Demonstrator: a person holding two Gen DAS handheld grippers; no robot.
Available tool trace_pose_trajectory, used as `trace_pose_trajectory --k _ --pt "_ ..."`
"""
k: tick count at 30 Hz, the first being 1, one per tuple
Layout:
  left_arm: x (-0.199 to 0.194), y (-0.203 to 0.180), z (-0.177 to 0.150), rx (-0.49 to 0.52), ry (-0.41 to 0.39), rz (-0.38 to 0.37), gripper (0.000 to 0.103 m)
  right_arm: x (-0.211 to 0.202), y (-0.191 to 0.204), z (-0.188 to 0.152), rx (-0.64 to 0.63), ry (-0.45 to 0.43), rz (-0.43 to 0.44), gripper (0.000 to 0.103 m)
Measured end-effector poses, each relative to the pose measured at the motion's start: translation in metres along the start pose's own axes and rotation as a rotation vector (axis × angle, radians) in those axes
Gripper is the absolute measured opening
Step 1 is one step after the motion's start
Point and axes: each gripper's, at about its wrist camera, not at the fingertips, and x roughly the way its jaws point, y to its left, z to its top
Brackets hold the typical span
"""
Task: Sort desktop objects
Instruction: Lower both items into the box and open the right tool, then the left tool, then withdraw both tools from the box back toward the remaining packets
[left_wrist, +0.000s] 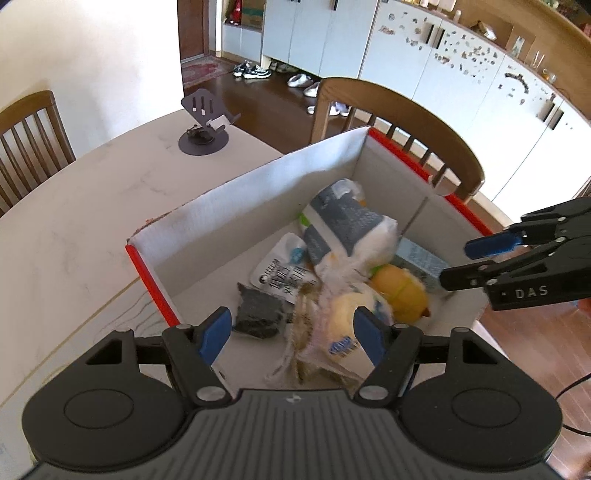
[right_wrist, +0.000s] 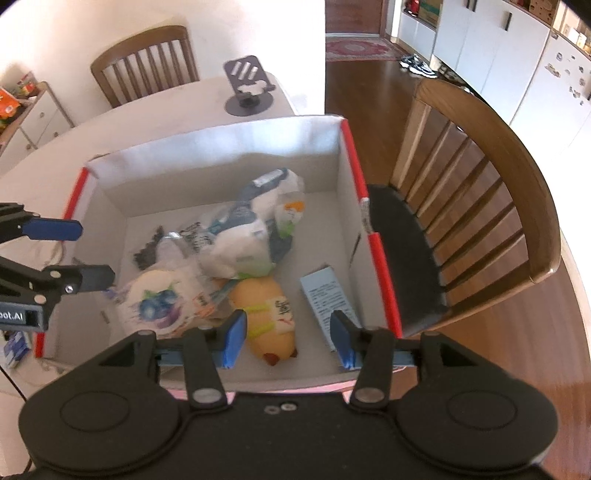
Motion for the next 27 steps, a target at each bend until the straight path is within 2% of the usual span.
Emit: trace_pose_trajectory --k 8,10,12,14,16,21,22,24,27 --pt "-0.026 -0.005 -0.019 -0.022 -0.037 -0.039 0.072 -0.016 0.019 -0.009 -0.004 -0.029 0.030 0.052" --pt "-0.033 -0.006 -0.024 -0.026 -0.047 -0.052 0.075 -0.020 0.024 -0.012 -0.001 -0.037 0.031 0.053" --pt "-0.039 -0.006 -0.030 -0.023 -0.058 -0.060 0.083 -0.023 0.028 -0.016 0.005 -0.048 0.030 0.053" --pt "-0.046 -0.007 -0.037 -0.022 -0.069 -0.072 0.083 -0.026 0.031 -0.020 0.012 -0.057 0.029 0.056" --pt "-0.053 -0.005 -0.044 -0.027 -0.078 -0.083 0.083 -0.029 0.034 -0.024 0.016 -0.070 0.033 0.069" --pt "-0.069 0.004 -0.063 -0.051 -0.090 -0.108 0.088 -0.035 0.043 -0.032 0.037 -0.098 0.039 0.071" --pt "-0.073 0.007 -0.068 -0.054 -0.092 -0.110 0.089 -0.036 0.045 -0.032 0.043 -0.102 0.045 0.076" --pt "-0.080 0.014 -0.078 -0.061 -0.097 -0.106 0.098 -0.039 0.051 -0.035 0.056 -0.115 0.066 0.084" --pt "-0.090 0.027 -0.092 -0.089 -0.106 -0.109 0.101 -0.042 0.064 -0.038 0.068 -0.122 0.092 0.084"
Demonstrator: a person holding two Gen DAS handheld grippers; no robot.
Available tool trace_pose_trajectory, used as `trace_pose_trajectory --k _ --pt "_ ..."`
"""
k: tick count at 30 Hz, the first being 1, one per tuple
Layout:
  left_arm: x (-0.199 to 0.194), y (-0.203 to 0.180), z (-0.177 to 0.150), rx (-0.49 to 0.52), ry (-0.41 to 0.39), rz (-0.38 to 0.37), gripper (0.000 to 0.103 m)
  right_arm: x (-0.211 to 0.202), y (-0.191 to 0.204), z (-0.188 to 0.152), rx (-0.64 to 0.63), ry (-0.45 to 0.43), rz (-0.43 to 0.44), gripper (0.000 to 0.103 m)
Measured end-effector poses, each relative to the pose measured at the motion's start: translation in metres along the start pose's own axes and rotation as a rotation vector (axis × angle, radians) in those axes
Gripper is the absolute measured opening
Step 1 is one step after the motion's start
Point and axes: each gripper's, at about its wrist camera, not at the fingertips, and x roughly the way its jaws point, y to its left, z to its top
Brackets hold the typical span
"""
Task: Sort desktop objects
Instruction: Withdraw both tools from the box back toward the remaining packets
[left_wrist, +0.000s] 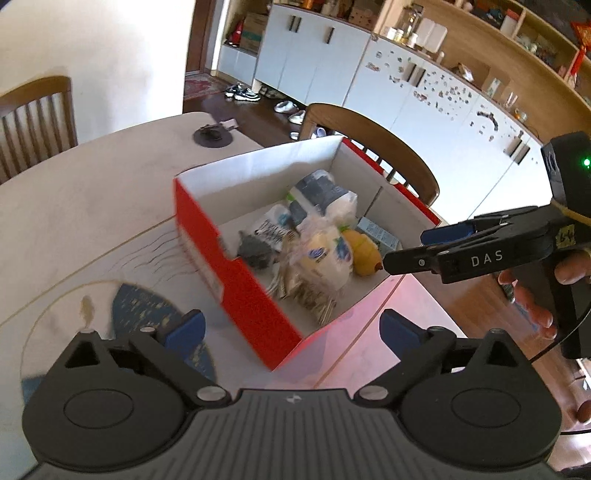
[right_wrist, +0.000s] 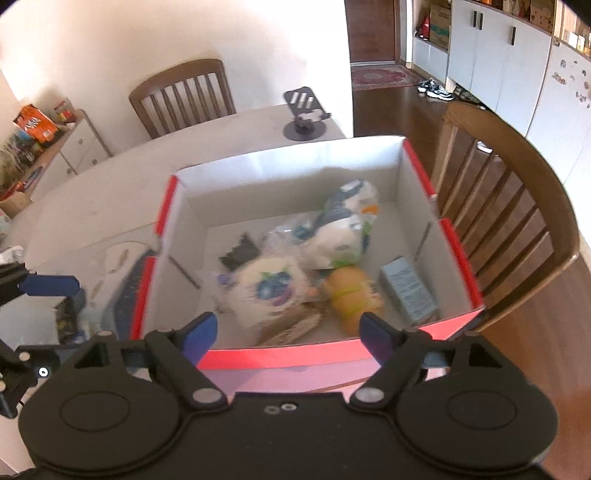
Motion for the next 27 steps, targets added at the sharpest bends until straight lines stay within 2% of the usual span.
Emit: trace_pose_trajectory --k 7,11,27 --pt "-0.029 0.026 -0.018 -0.040 -0.038 0.014 0.103 -0.001 0.034 -0.007 0.010 -0.007 0.021 0.087" --pt "-0.042 0.035 -0.030 -0.006 -0.050 0.077 0.103 0.002 0.053 -0.010 0.010 0.000 0.020 0.089" --pt "-0.071 0.090 -0.060 -0.063 -0.043 0.150 0.103 0.015 0.135 -0.023 -0.072 0.010 0.047 0.091"
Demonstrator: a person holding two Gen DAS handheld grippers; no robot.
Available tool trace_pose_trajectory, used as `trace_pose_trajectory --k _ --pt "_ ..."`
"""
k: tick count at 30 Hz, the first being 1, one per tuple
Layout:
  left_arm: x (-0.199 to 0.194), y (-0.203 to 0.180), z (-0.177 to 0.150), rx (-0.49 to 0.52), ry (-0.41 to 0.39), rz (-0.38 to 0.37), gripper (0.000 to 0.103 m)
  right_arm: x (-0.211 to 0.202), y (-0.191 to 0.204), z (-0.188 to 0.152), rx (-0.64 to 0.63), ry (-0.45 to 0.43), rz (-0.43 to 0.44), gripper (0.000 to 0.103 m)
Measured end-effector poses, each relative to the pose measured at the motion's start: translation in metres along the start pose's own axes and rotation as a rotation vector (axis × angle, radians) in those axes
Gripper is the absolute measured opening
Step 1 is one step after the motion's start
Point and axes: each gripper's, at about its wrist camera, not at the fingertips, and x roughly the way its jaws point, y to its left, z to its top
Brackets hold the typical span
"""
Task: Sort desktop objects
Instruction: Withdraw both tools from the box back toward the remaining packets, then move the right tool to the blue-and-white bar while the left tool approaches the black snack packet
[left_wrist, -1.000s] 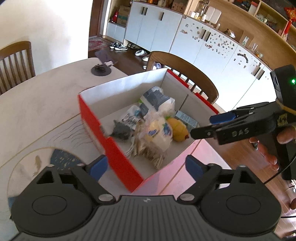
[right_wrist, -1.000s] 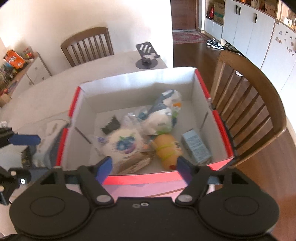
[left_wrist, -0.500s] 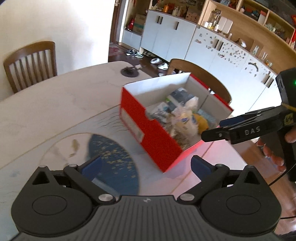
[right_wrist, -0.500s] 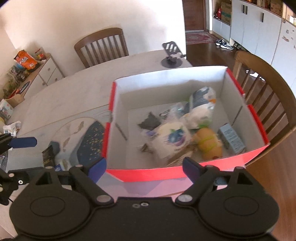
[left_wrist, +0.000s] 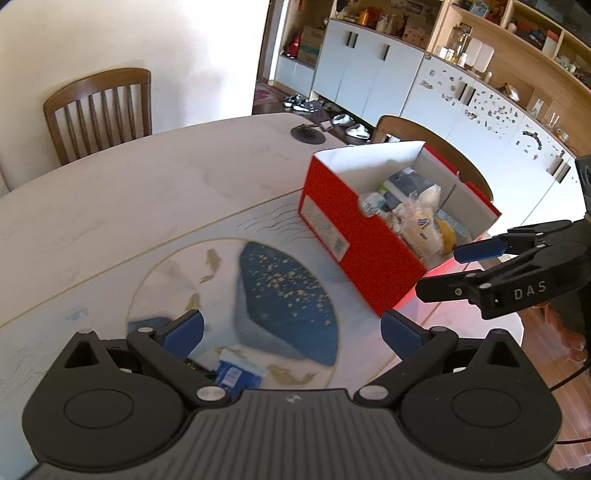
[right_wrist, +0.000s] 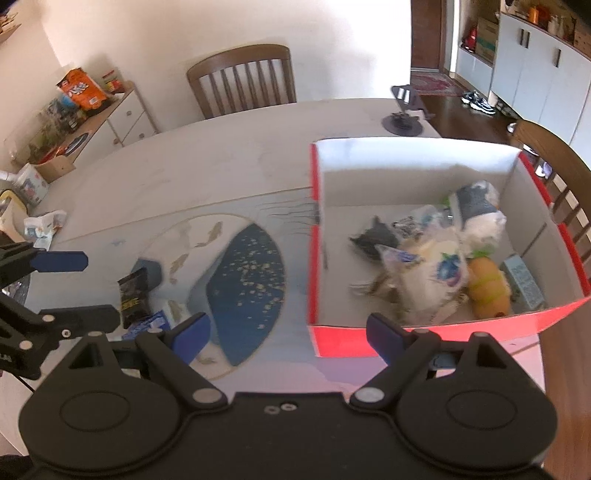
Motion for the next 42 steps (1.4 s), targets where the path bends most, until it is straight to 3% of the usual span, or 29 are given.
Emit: trace_pose_trajectory --k 16,22,30,42 --pt "0.001 0.057 -0.023 -0.080 0.031 0.034 0.103 0.026 0.054 -0.008 -0.033 0.044 0.023 0.091" --pt "0.005 0.078 -0.029 -0.133 0.040 0.078 0.103 0.038 0.070 -0.011 -0.044 0.062 0.023 0.091" --pt "0.020 0.109 -0.032 -0.183 0.058 0.129 0.103 0.056 0.091 -0.016 -0.059 0.099 0.039 0.090" --pt "0.048 0.126 -0.034 -0.194 0.121 0.131 0.103 0.084 0.129 -0.025 -0.083 0.165 0.057 0.090"
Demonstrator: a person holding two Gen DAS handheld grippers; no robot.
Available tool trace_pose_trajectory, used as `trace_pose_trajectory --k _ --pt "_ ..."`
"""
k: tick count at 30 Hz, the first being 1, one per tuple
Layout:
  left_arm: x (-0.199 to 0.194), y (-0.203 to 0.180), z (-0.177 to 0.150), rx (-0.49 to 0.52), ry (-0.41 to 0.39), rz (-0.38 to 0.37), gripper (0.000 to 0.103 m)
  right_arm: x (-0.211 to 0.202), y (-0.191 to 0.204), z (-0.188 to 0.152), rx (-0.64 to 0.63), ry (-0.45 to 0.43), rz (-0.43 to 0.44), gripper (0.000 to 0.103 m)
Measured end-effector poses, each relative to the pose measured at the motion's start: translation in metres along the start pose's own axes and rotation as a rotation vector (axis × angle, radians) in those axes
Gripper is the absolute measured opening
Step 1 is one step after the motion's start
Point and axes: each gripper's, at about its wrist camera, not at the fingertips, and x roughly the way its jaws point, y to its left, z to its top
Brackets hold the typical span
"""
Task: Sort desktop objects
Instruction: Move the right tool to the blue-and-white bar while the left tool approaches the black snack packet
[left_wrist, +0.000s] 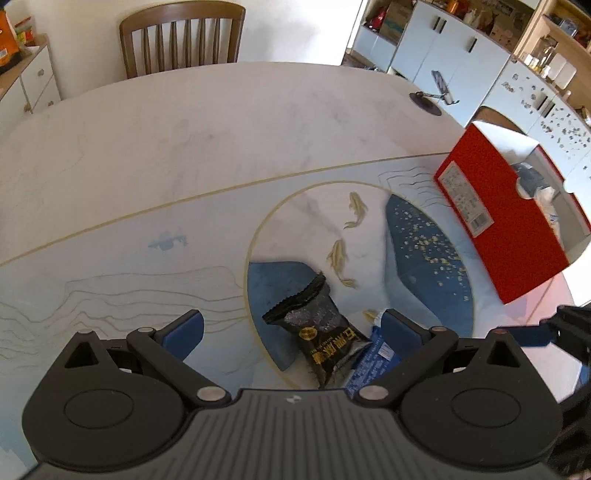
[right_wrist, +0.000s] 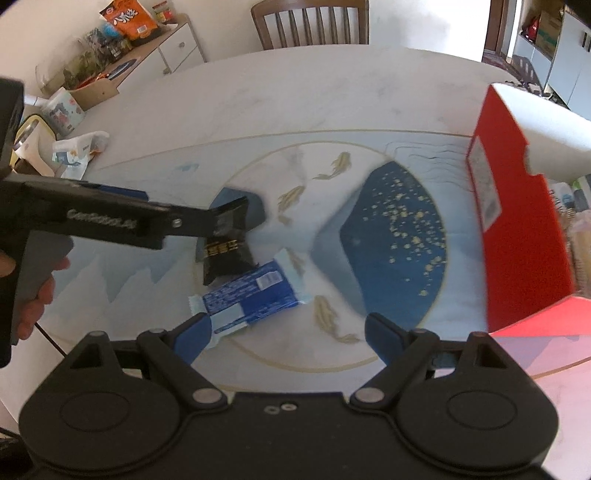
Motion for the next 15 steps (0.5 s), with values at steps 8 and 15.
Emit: trace_pose_trajectory --k 8,15 --pt "0.023 -0.002 0.005 -0.024 0.027 0.029 0.103 0.027 0.021 0.005 0.027 -0.005 -0.050 0.090" --pt "0.037 -0.004 0.007 0.000 0.049 0.056 0.103 0.050 0.032 0.009 0.056 -0.019 -0.108 0.090"
